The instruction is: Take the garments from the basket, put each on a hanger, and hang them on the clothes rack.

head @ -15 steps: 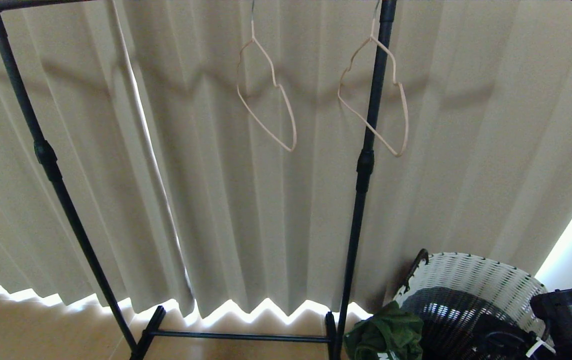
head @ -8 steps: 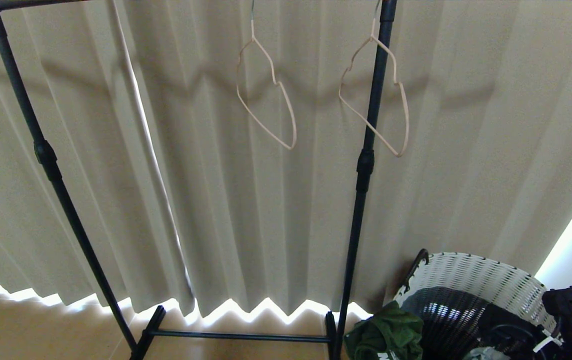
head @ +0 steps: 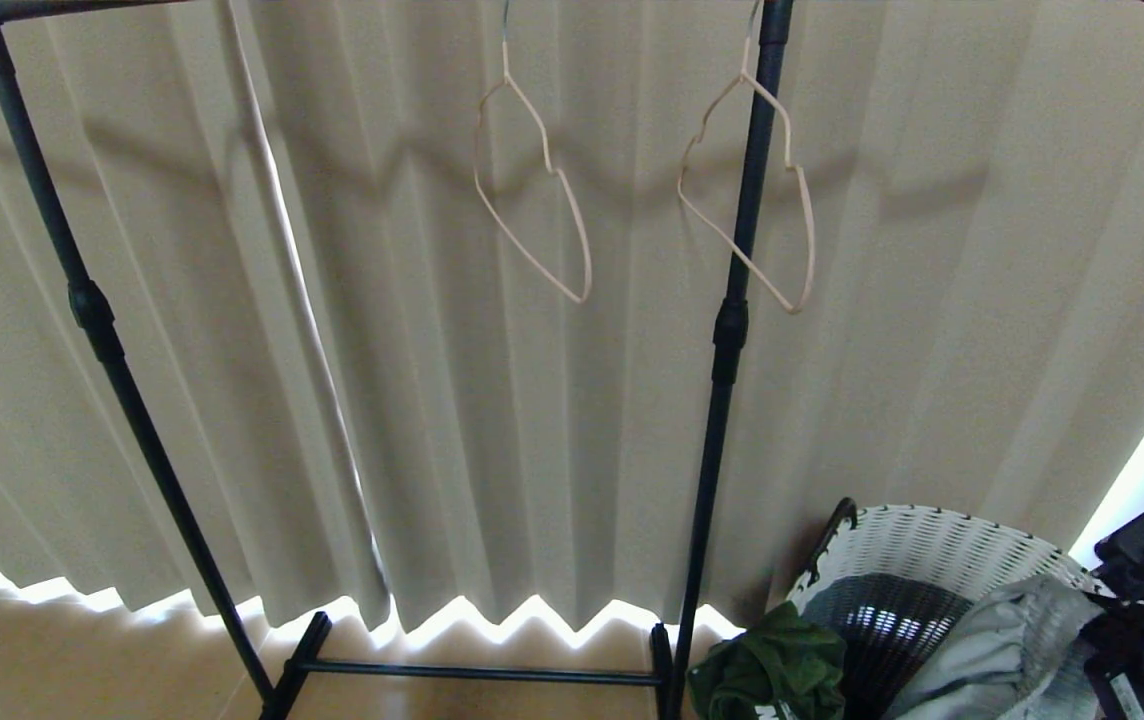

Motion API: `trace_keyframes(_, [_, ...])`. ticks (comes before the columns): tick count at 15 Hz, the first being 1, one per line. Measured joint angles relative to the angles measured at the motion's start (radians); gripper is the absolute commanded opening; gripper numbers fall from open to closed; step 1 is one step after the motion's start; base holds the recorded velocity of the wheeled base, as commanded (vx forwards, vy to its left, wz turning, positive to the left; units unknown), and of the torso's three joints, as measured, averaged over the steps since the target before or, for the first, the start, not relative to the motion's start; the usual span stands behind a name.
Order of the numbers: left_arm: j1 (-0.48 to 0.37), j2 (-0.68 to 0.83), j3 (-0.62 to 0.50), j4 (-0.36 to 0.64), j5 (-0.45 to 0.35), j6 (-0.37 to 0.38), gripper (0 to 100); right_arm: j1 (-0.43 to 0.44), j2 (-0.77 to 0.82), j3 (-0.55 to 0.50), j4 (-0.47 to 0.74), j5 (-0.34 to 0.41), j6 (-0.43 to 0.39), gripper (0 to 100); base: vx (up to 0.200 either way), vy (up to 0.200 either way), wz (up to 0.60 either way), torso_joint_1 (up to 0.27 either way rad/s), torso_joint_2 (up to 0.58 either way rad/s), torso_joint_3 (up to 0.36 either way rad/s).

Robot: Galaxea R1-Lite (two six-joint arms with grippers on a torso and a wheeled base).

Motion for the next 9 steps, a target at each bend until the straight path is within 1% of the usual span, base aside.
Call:
trace_keyframes(1, [0.0, 0.0, 0.0, 0.0, 0.0, 0.0, 100, 0.0, -0.041, -0.013, 0.0, 0.0, 0.021, 0, -0.2, 0.0, 0.0, 0.002, 0.0, 0.002])
trace_keyframes(4, [0.0, 0.0, 0.0, 0.0, 0.0, 0.0, 100, 0.0, -0.138, -0.022, 0.003, 0.0, 0.032, 0, -0.2, 0.0, 0.0, -0.001, 0.01, 0.003])
trace_keyframes(8, [0.0, 0.0, 0.0, 0.0, 0.0, -0.001, 100, 0.001, -0.187, -0.022, 0.002, -0.002, 0.032, 0, -0.2, 0.0, 0.0, 0.007, 0.0, 0.002])
trace_keyframes(9, [0.0, 0.0, 0.0, -0.001, 0.0, -0.001, 100, 0.002, -0.191, -0.023, 0.001, -0.002, 0.032, 0, 0.0, 0.0, 0.0, 0.0, 0.0, 0.0])
